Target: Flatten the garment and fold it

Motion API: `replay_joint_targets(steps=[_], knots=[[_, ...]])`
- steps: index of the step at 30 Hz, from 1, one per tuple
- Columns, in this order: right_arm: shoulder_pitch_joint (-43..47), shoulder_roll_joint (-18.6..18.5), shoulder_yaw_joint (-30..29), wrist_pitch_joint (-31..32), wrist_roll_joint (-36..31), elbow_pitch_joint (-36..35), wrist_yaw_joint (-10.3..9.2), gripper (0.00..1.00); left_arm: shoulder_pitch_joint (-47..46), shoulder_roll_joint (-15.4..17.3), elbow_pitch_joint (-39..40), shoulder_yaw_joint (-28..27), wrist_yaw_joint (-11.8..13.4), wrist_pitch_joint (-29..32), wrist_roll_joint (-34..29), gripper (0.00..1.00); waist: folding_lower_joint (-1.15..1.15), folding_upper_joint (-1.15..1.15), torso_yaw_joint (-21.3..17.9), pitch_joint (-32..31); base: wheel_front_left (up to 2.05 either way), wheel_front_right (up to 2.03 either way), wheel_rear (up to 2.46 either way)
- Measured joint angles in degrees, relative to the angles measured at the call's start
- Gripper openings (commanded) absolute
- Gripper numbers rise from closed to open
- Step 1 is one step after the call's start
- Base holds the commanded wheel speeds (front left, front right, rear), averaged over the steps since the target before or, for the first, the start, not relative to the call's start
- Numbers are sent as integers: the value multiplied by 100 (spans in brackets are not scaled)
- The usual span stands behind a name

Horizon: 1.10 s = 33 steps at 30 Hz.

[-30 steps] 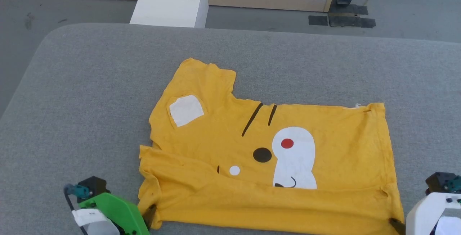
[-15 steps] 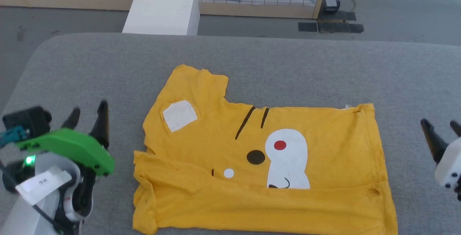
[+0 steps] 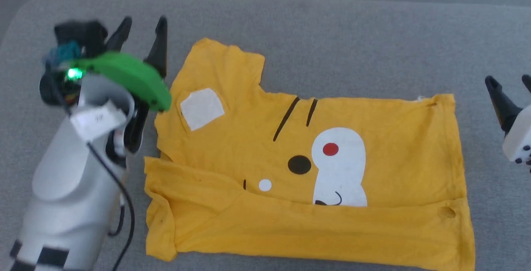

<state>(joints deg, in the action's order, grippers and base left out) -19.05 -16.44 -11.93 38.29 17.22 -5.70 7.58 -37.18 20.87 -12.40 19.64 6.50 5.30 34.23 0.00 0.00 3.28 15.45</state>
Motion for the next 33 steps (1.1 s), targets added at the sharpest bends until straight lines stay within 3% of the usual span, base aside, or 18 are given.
replay_joint_targets(steps=[5,12,19,22,26,27,29,33], knots=[[-258,-113,134,181,16,-247,-1,100,-1287,-181,-1123,245,-252,559,-35,100,1,0,50,504,0,0,0],[-404,-174,402,392,25,-523,0,100,-2596,-323,-2515,503,-514,2000,65,100,1,0,44,1146,0,0,0],[-398,-162,358,534,49,-826,0,100,-3190,-392,-3116,1014,-743,3344,-7,100,1,0,-89,1588,0,0,0],[-369,-162,257,584,49,-951,0,100,-3236,-457,-3281,1074,-742,3628,7,100,1,0,-148,1723,0,0,0],[-312,-126,169,603,51,-1053,0,100,-3384,-474,-3439,1037,-531,3999,62,100,0,0,-220,1843,0,0,0],[-301,-114,144,608,53,-1073,-1,100,-3431,-489,-3459,1001,-488,4108,104,47,-1,0,-234,1866,0,0,0],[-281,-110,97,609,59,-1112,0,100,-3450,-495,-3456,901,-467,4202,263,0,-1,0,-250,1902,0,0,0],[-232,-108,8,617,63,-1150,0,100,-3393,-503,-3404,743,-479,4083,452,0,0,0,-216,1898,0,0,0]])
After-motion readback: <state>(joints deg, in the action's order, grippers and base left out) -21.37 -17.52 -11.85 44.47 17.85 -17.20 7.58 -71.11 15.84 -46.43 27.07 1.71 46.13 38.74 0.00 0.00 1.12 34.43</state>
